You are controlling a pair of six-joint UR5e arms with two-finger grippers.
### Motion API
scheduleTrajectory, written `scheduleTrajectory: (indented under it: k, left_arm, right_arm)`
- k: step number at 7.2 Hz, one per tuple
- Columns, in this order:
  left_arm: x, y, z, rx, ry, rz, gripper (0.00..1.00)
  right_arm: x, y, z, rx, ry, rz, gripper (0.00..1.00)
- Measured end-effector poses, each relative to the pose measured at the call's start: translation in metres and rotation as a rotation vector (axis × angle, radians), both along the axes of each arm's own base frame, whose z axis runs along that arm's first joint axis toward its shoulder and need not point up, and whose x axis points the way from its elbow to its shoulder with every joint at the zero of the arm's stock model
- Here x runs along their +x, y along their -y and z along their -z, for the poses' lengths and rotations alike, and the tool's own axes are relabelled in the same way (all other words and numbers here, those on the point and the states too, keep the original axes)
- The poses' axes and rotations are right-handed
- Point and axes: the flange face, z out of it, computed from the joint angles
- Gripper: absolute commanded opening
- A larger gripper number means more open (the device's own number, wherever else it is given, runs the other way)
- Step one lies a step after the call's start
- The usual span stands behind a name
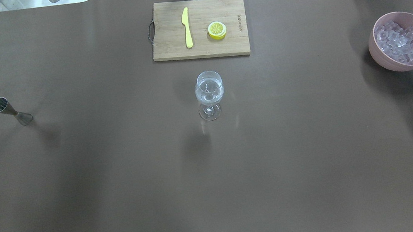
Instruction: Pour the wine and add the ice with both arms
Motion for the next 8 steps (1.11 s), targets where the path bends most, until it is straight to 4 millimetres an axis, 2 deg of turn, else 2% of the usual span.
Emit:
scheduleTrajectory:
  k: [1,2,3,5,6,8]
  left_arm:
    - [-0.011,-0.002,-0.004,-0.016,-0.005,0.014,0.99]
    - [-0.017,-0.003,-0.004,-0.028,-0.009,0.037,0.99]
    - [-0.019,-0.002,-0.003,-0.032,-0.011,0.05,0.99]
    - [-0.021,-0.002,0.002,-0.027,-0.013,0.059,0.99]
    - [-0.021,-0.002,0.004,-0.023,-0.014,0.059,0.99]
    - [-0.021,-0.002,0.005,-0.021,-0.014,0.06,0.99]
  right_arm:
    - [-0.038,0.016,0.016,-0.016,-0.011,-0.007,0.99]
    - [-0.069,0.032,0.024,-0.022,-0.031,-0.006,0.99]
    - [-0.087,0.05,0.021,-0.027,-0.046,0.001,0.98]
    - [-0.101,0.071,-0.012,-0.003,-0.053,0.024,0.92]
    - [-0.103,0.072,-0.03,0.016,-0.041,0.032,0.85]
    - [-0.102,0.068,-0.046,0.028,-0.031,0.036,0.69]
